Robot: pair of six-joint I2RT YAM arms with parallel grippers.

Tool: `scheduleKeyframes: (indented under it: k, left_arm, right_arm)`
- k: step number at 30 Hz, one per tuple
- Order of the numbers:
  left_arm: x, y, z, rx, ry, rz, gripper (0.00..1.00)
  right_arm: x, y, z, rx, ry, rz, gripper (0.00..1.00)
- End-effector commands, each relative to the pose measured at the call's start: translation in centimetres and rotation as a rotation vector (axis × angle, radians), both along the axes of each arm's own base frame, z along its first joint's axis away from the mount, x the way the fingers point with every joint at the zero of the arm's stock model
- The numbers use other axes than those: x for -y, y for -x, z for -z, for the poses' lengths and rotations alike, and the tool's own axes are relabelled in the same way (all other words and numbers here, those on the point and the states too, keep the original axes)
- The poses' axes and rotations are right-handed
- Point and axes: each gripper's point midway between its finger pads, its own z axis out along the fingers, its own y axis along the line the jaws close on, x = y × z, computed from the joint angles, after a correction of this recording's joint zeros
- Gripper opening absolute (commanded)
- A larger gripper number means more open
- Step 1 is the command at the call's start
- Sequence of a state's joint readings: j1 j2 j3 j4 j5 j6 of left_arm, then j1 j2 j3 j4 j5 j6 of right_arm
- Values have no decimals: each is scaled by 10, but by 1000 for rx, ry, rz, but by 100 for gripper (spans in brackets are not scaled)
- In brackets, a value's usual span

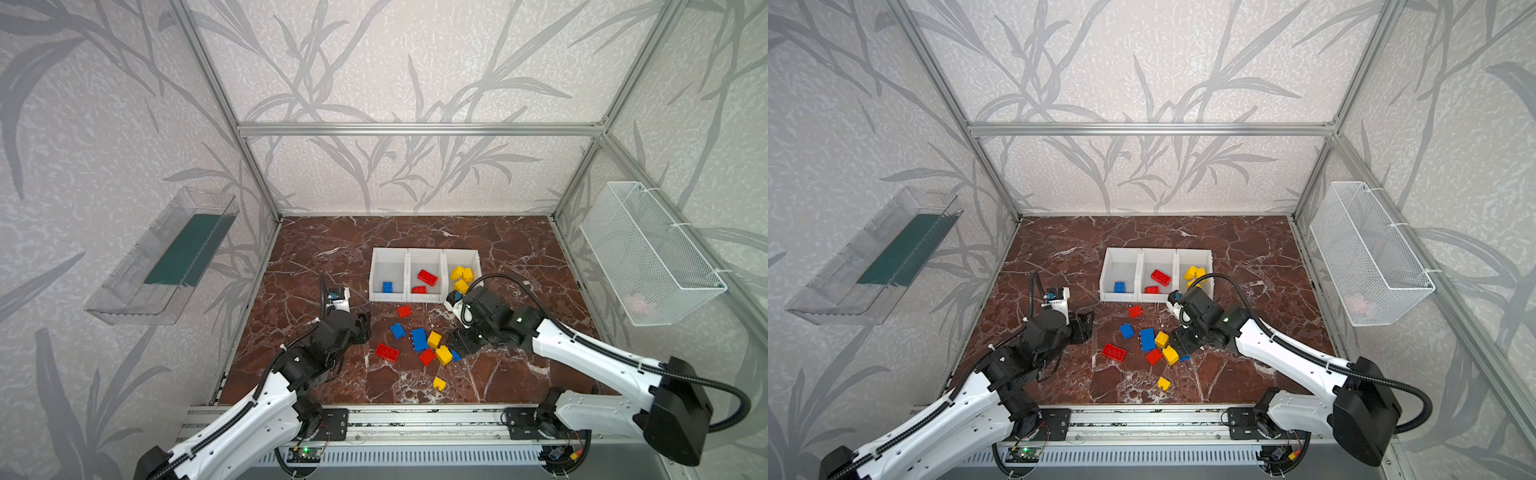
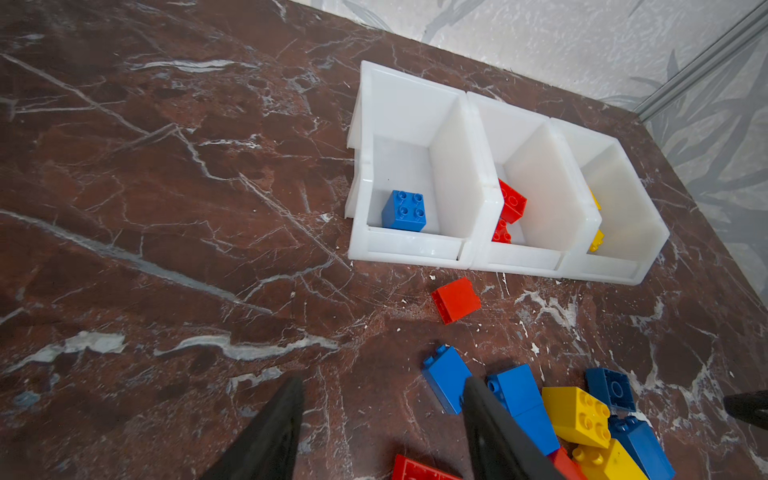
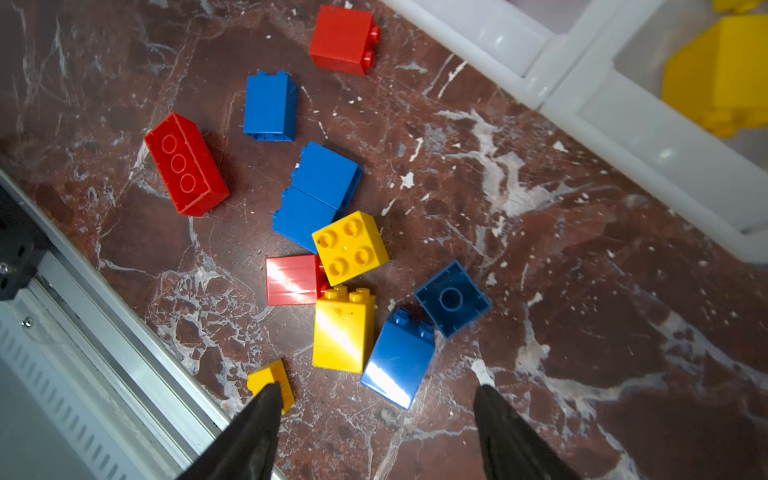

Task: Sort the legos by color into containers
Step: 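Lower the right gripper onto a yellow brick and grasp it while the left arm withdraws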

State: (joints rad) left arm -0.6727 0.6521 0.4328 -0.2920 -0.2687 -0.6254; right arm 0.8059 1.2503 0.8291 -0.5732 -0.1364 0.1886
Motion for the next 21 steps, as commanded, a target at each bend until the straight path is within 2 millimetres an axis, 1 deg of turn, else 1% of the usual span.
scheduleKeyframes:
  k: [1,4,8,13,18,21]
  left_arm:
    - [-15,5,7,-18,14,-77,63]
    - [-12,6,8,-25,13,-57,63]
    - [-6,6,11,-38,21,-33,63]
    - [2,3,12,-49,28,-8,63]
    - [5,3,13,-53,41,-1,63]
    - [4,3,12,-49,43,-2,63]
  right_arm:
    - [-25,-4,-6,34,-18,-120,74]
    - [-33,-9,2,28,22,-154,74]
    - [-42,-15,20,6,79,-192,74]
    - [-47,-20,37,-33,134,-217,73]
    - [-48,-19,53,-68,158,-223,69]
    - [-45,-21,59,-73,180,-202,62]
